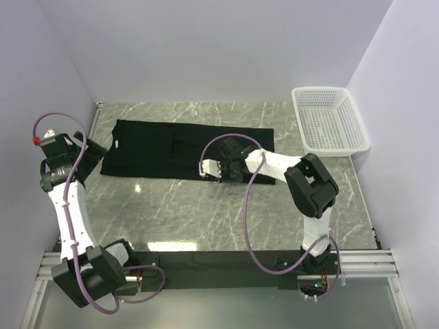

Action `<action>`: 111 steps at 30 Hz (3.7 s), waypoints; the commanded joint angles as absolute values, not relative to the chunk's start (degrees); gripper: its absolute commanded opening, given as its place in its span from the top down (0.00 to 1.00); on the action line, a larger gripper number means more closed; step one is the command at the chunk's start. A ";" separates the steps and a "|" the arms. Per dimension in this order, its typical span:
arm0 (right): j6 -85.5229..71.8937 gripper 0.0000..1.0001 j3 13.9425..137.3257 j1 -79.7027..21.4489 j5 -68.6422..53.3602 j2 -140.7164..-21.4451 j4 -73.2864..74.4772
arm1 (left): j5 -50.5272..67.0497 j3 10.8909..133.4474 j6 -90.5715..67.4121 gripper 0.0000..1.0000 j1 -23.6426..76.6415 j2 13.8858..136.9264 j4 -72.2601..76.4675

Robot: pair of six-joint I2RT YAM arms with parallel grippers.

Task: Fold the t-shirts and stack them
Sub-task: Fold the tshirt

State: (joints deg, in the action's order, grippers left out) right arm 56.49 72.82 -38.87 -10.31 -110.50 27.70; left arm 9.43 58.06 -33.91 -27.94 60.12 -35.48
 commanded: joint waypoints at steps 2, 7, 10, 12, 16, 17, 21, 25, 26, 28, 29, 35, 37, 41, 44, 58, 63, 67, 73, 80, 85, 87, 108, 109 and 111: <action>56.43 1.00 70.41 -39.55 -13.97 -108.20 32.60 | 11.34 56.43 -34.89 0.07 -28.21 58.10 -35.69; 55.38 1.00 67.33 -43.14 -16.95 -104.42 35.94 | 12.39 55.29 -35.33 0.07 -28.13 57.66 -35.33; 52.65 1.00 65.04 -47.09 -18.01 -102.31 37.26 | 12.92 54.41 -35.51 0.07 -28.21 57.39 -35.16; 49.58 1.00 64.86 -49.73 -19.24 -101.78 38.67 | 13.53 53.88 -35.60 0.07 -28.21 57.22 -34.98; 43.87 1.00 67.32 -56.06 -22.32 -102.92 41.04 | 14.68 51.95 -36.03 0.07 -28.13 57.04 -34.89; 42.03 1.00 68.80 -58.25 -24.24 -103.35 41.83 | 14.85 51.60 -36.04 0.07 -28.21 56.95 -35.07; 39.55 0.69 73.29 -60.47 -27.41 -104.68 44.03 | 14.77 50.63 -35.77 0.07 -28.21 57.13 -35.59; 40.69 0.48 79.53 -56.09 -29.61 -103.19 48.07 | 14.94 50.45 -35.68 0.07 -28.21 57.48 -35.86; 41.13 0.44 82.93 -54.51 -30.32 -103.18 50.34 | 15.03 50.45 -35.77 0.07 -28.13 57.57 -35.77; 41.14 0.43 86.99 -49.68 -31.81 -103.88 52.20 | 15.29 50.45 -36.21 0.07 -28.21 57.74 -35.25; 40.35 0.43 91.71 -47.83 -32.25 -105.80 53.25 | 15.38 50.36 -36.38 0.07 -28.21 57.83 -35.07; 22.09 0.44 116.56 -34.64 -30.77 -123.79 52.65 | 15.21 47.91 -37.70 0.07 -28.13 58.36 -33.49; 17.34 0.44 122.93 -33.05 -30.15 -129.08 53.17 | 15.29 46.50 -38.05 0.08 -28.13 58.71 -32.87; 12.40 0.43 134.63 -30.85 -29.88 -139.37 53.62 | 14.86 45.35 -38.67 0.08 -28.13 59.33 -32.61; 8.89 0.42 134.13 -30.50 -28.22 -140.80 50.38 | 14.59 45.18 -39.11 0.08 -28.21 59.24 -32.70; 3.26 0.44 135.44 -29.62 -23.56 -146.77 50.98 | 14.68 42.36 -40.78 0.08 -28.21 59.41 -32.17; 3.43 0.46 136.58 -29.71 -24.26 -148.62 52.29 | 14.94 43.24 -40.69 0.09 -28.21 60.38 -31.82; 3.69 0.50 135.62 -29.88 -25.05 -148.62 52.47 | 15.38 42.98 -41.13 0.09 -28.21 61.08 -31.29; 2.64 0.72 136.32 -30.06 -27.15 -150.20 53.61 | 15.73 42.80 -41.66 0.09 -28.21 61.17 -30.76; 1.67 1.00 133.77 -29.80 -29.79 -148.80 52.12 | 16.08 42.98 -41.57 0.09 -28.21 61.61 -30.59; -2.45 1.00 132.54 -27.60 -28.30 -146.69 47.30 | 16.26 42.10 -41.75 0.09 -28.21 61.61 -30.06; -5.08 1.00 133.06 -25.32 -27.16 -146.69 45.89 | 16.00 41.92 -41.57 0.09 -28.21 61.79 -30.06; -4.67 0.57 124.20 -15.03 -25.31 -139.58 37.63 | 22.86 43.50 -45.61 0.16 -24.00 77.49 -17.32; -3.96 0.54 122.28 -15.03 -25.40 -137.22 36.23 | 22.50 44.20 -46.14 0.17 -22.95 78.82 -15.92; -1.34 0.44 121.03 -14.94 -26.45 -135.19 35.77 | 20.31 46.66 -47.89 0.19 -19.44 83.29 -15.21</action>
